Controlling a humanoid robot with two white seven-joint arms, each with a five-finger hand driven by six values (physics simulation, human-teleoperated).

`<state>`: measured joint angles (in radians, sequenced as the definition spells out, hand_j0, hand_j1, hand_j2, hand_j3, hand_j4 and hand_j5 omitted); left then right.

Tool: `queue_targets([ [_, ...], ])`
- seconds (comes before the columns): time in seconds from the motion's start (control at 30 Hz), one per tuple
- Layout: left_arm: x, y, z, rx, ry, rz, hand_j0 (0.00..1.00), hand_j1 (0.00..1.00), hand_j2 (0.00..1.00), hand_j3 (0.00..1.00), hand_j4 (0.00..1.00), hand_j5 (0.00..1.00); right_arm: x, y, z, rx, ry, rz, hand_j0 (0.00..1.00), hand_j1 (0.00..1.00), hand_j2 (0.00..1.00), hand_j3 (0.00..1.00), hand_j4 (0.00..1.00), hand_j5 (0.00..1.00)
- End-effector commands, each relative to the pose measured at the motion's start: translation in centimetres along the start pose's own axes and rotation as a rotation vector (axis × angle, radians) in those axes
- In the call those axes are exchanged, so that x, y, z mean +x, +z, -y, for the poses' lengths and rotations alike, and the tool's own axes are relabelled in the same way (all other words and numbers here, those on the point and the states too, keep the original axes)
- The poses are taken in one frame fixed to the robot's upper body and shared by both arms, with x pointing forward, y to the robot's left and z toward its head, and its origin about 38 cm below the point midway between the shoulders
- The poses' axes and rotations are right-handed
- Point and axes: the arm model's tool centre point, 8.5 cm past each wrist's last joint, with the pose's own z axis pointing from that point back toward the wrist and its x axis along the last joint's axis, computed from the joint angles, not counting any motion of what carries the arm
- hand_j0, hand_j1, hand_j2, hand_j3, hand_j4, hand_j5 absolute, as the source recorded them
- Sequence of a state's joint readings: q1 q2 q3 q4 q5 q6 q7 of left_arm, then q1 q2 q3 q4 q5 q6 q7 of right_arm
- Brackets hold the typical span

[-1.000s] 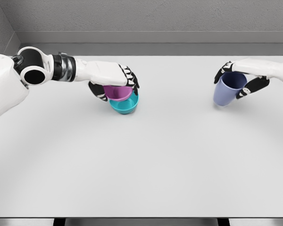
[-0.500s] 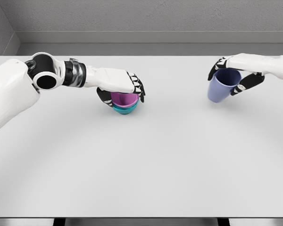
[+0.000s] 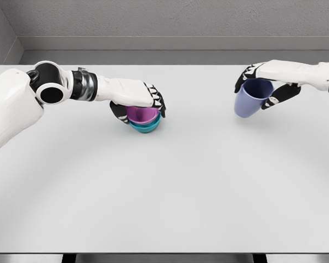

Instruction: Stacking bowl and cup with both arms

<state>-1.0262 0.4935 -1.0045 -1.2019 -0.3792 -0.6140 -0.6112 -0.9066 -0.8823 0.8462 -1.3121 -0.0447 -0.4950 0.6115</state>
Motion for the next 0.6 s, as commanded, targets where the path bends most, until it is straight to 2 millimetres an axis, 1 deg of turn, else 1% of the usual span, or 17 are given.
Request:
queue_targets([
  [0.0,-0.1,0.0,0.0,0.004,0.007,-0.001,0.86,0.86,0.86,0.86,0.86,0.86,0.2,-0.1,0.1,-0.004,-0.003,0.007,0.62,0.62,0.62,0.62,0.62,0.62],
  [0.07,-0.2,0.0,0.0,0.003,0.010,-0.004,1.00,1.00,1.00,1.00,1.00,1.00,0.5,-0.6,0.5,-0.012,0.003,0.019,0.62,0.62,0.62,0.62,0.62,0.62],
  [0.13,-0.1,0.0,0.1,0.002,0.009,-0.003,1.00,1.00,1.00,1.00,1.00,1.00,0.6,-0.6,0.6,-0.013,0.004,0.021,0.62,0.62,0.62,0.62,0.62,0.62],
  [0.27,-0.1,0.0,0.0,0.004,0.010,-0.003,1.00,1.00,1.00,1.00,1.00,1.00,1.1,-1.4,0.9,-0.020,0.009,0.042,0.62,0.62,0.62,0.62,0.62,0.62],
  [0.43,-0.1,0.0,0.1,0.003,0.011,-0.002,1.00,1.00,1.00,1.00,1.00,1.00,1.6,-1.6,1.3,-0.023,0.021,0.055,0.62,0.62,0.62,0.62,0.62,0.62],
  [0.5,-0.2,0.1,-0.1,0.007,0.010,-0.004,1.00,1.00,1.00,1.00,1.00,1.00,1.8,-1.8,1.3,-0.024,0.022,0.060,0.62,0.62,0.62,0.62,0.62,0.62],
  [0.57,-0.2,0.5,-0.7,0.026,0.005,-0.006,1.00,1.00,1.00,1.00,1.00,1.00,1.8,-1.8,1.3,-0.024,0.022,0.060,0.62,0.62,0.62,0.62,0.62,0.62],
])
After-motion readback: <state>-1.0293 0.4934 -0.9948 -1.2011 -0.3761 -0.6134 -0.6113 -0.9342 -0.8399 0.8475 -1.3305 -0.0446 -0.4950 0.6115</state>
